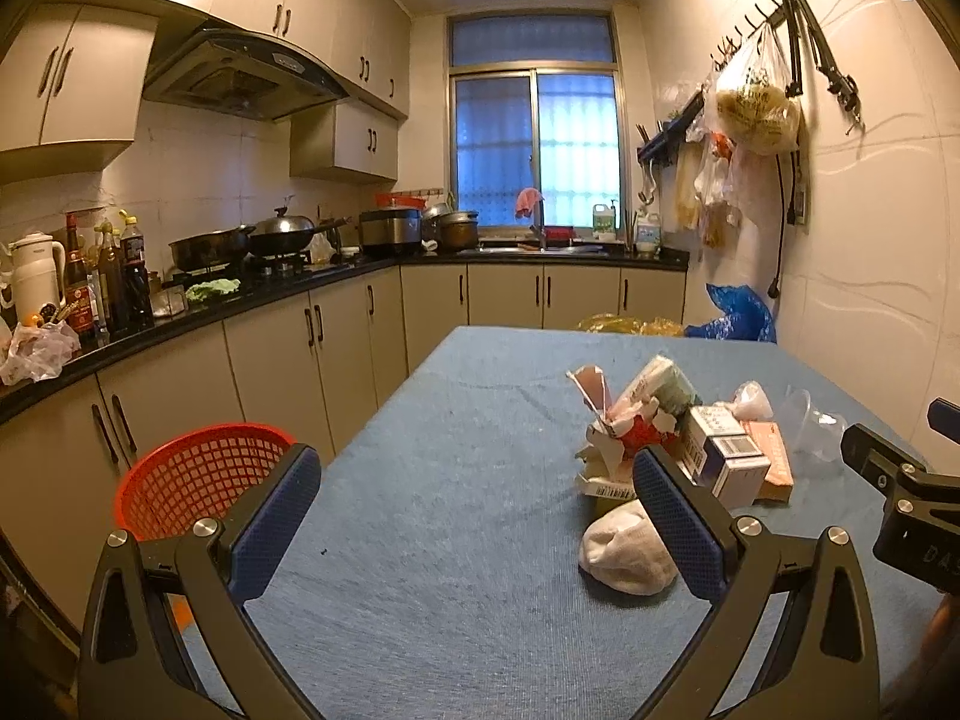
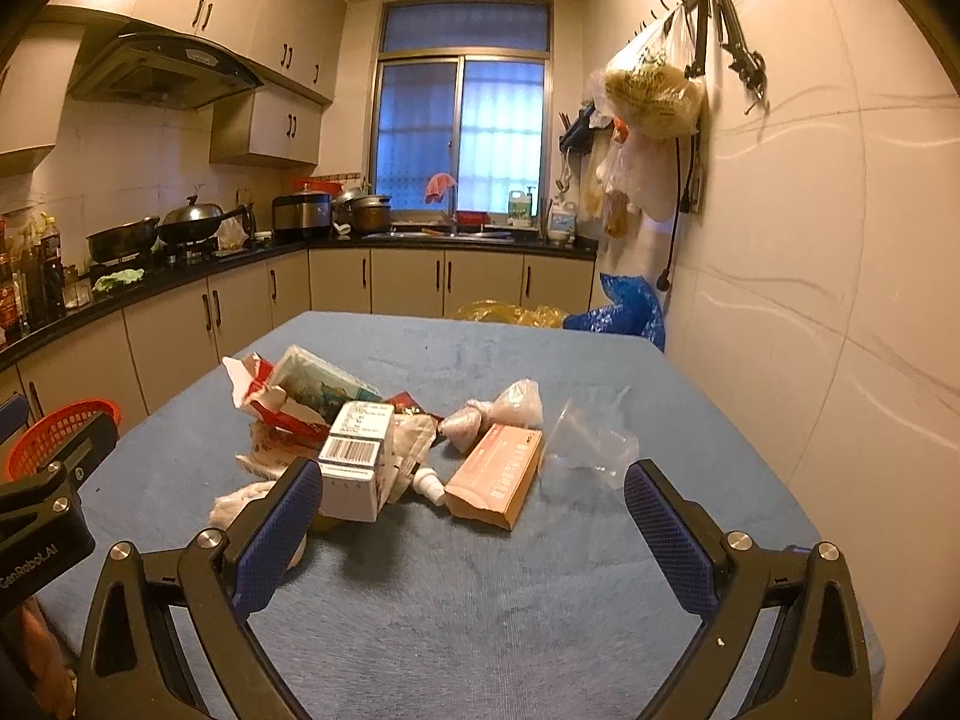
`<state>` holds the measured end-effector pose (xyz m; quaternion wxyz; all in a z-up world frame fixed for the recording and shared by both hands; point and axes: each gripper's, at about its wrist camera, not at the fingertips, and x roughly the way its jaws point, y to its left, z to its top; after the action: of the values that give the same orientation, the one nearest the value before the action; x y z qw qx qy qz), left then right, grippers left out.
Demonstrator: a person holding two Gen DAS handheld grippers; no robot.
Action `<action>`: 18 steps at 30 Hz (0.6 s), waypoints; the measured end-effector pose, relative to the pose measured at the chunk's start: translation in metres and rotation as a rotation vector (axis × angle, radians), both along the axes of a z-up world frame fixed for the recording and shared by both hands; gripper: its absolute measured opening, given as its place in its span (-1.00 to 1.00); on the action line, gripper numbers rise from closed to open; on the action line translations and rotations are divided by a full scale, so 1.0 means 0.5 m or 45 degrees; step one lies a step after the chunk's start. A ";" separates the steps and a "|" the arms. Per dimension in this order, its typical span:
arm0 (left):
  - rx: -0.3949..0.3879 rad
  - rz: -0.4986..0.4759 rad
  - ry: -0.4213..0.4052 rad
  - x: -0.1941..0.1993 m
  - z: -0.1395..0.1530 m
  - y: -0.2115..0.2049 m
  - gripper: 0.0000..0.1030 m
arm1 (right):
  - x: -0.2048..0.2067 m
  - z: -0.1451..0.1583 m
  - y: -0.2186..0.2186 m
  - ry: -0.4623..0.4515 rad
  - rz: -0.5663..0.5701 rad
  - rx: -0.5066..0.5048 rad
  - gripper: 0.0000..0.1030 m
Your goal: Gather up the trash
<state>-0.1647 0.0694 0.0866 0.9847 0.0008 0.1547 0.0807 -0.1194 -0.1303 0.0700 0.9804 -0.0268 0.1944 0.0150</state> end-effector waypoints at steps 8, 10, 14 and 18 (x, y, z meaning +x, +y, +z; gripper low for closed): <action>0.013 -0.090 0.169 0.053 -0.030 -0.019 1.00 | 0.044 -0.021 -0.041 0.090 -0.008 0.088 0.94; 0.013 -0.129 0.233 0.073 -0.039 -0.028 1.00 | 0.057 -0.024 -0.057 0.123 -0.006 0.125 0.88; -0.022 -0.234 0.353 0.114 -0.051 -0.048 1.00 | 0.088 -0.028 -0.085 0.200 0.028 0.220 0.79; -0.009 -0.309 0.440 0.156 -0.063 -0.079 0.91 | 0.121 -0.032 -0.088 0.292 0.114 0.316 0.59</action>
<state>-0.0868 0.0299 0.0551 0.9460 0.0299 0.3202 -0.0403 -0.0589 -0.1745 0.0542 0.9459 0.0877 0.3004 0.0855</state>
